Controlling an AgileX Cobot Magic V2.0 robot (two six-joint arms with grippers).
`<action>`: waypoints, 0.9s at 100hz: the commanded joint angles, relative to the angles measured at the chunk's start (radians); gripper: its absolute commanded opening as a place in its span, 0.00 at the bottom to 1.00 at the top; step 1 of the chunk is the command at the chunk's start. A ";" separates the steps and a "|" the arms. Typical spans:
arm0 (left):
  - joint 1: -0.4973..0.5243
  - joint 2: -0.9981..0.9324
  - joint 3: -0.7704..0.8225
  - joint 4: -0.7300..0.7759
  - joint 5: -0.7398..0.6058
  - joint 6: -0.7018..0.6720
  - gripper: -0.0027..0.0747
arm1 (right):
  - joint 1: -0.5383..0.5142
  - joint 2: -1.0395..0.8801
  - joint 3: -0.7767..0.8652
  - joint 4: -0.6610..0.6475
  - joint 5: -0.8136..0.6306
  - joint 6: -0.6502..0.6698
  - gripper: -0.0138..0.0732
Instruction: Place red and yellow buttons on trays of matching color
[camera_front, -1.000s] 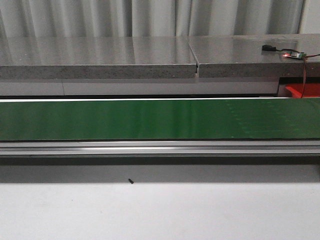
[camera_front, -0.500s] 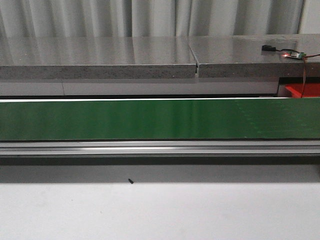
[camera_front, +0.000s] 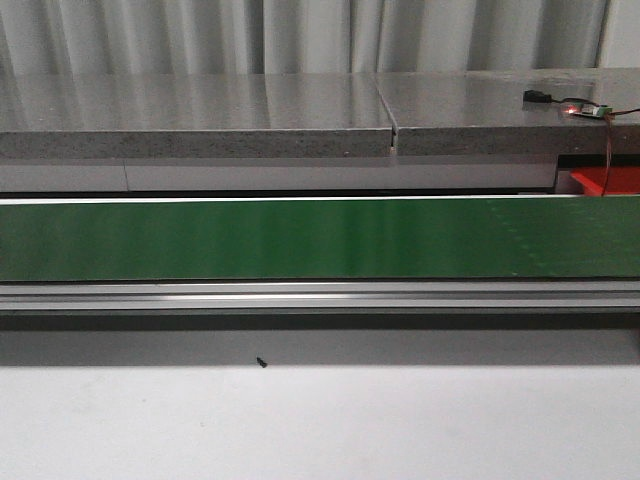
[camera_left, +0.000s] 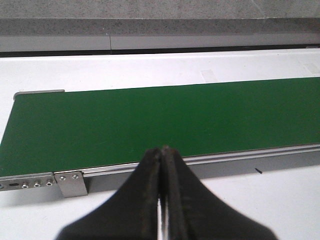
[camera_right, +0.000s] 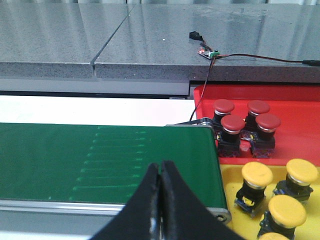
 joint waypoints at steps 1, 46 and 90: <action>-0.007 0.006 -0.027 -0.010 -0.080 -0.008 0.01 | -0.017 0.000 0.004 -0.013 -0.111 -0.001 0.08; -0.007 0.006 -0.027 -0.010 -0.080 -0.008 0.01 | -0.072 -0.172 0.276 -0.013 -0.377 -0.001 0.08; -0.007 0.006 -0.027 -0.010 -0.080 -0.008 0.01 | -0.072 -0.297 0.303 -0.013 -0.301 -0.001 0.08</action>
